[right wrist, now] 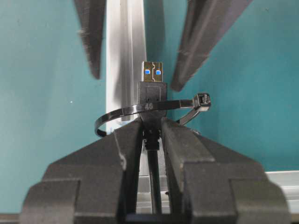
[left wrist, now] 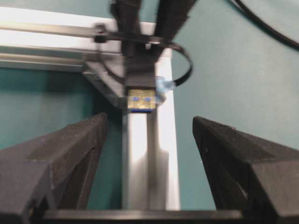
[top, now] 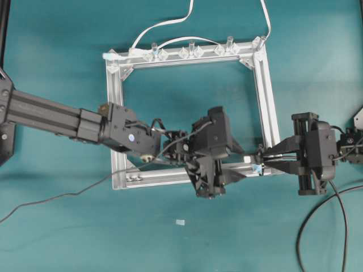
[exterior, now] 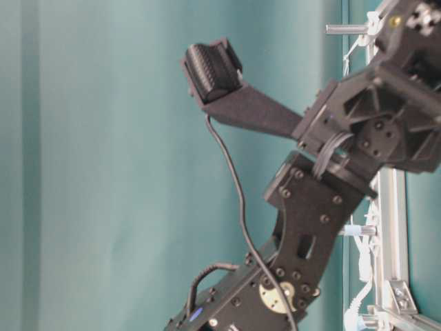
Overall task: Insert the wire through the string loop located on the right side.
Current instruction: 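Reach the left gripper over and grasp the plug tip beyond the loop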
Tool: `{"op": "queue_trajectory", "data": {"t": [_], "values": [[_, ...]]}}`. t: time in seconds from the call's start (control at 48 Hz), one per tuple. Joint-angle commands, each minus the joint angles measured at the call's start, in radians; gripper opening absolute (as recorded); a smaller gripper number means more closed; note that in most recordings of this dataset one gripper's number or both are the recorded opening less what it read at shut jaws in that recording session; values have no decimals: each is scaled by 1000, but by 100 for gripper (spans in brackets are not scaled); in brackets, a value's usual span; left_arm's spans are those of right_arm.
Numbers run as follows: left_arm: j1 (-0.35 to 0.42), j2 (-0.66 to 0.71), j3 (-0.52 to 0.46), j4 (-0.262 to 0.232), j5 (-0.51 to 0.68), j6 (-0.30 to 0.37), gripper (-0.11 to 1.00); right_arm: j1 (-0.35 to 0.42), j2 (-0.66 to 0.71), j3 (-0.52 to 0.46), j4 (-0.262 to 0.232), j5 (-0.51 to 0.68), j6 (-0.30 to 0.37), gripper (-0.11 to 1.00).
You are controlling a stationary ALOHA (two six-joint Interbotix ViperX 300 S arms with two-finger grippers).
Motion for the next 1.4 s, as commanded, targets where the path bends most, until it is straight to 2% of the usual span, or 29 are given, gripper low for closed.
{"op": "queue_trajectory", "data": {"t": [0.0, 0.229, 0.5, 0.729, 0.771, 0.833, 0.958, 1.0, 1.167, 1.375], "values": [[-8, -8, -40, 5, -6, -6, 76, 0, -3, -14, -3, -6, 2, 17], [0, 14, -78, 9, -6, 3, 76, 0, 14, -23, -3, -3, 3, 17], [18, 9, -84, 11, -5, 49, 76, -2, 15, -26, -3, -3, 3, 17], [28, 5, -84, 11, -6, 52, 74, -2, 15, -28, -3, -3, 3, 17], [28, 3, -86, 11, -5, 54, 72, 0, 15, -28, -3, -3, 3, 17], [26, 2, -84, 11, -6, 55, 62, 0, 17, -28, -3, -3, 3, 17], [15, 2, -84, 34, -6, 80, 27, 0, 17, -25, -3, -3, 3, 17], [11, 2, -86, 38, -6, 103, 20, 0, 15, -25, -3, -5, 3, 17], [-5, 2, -91, 38, -5, 204, 21, 0, 17, -21, -3, -5, 3, 17], [-2, 2, -92, 37, 40, 181, 21, -2, 17, -21, -3, -15, 3, 17]]}}
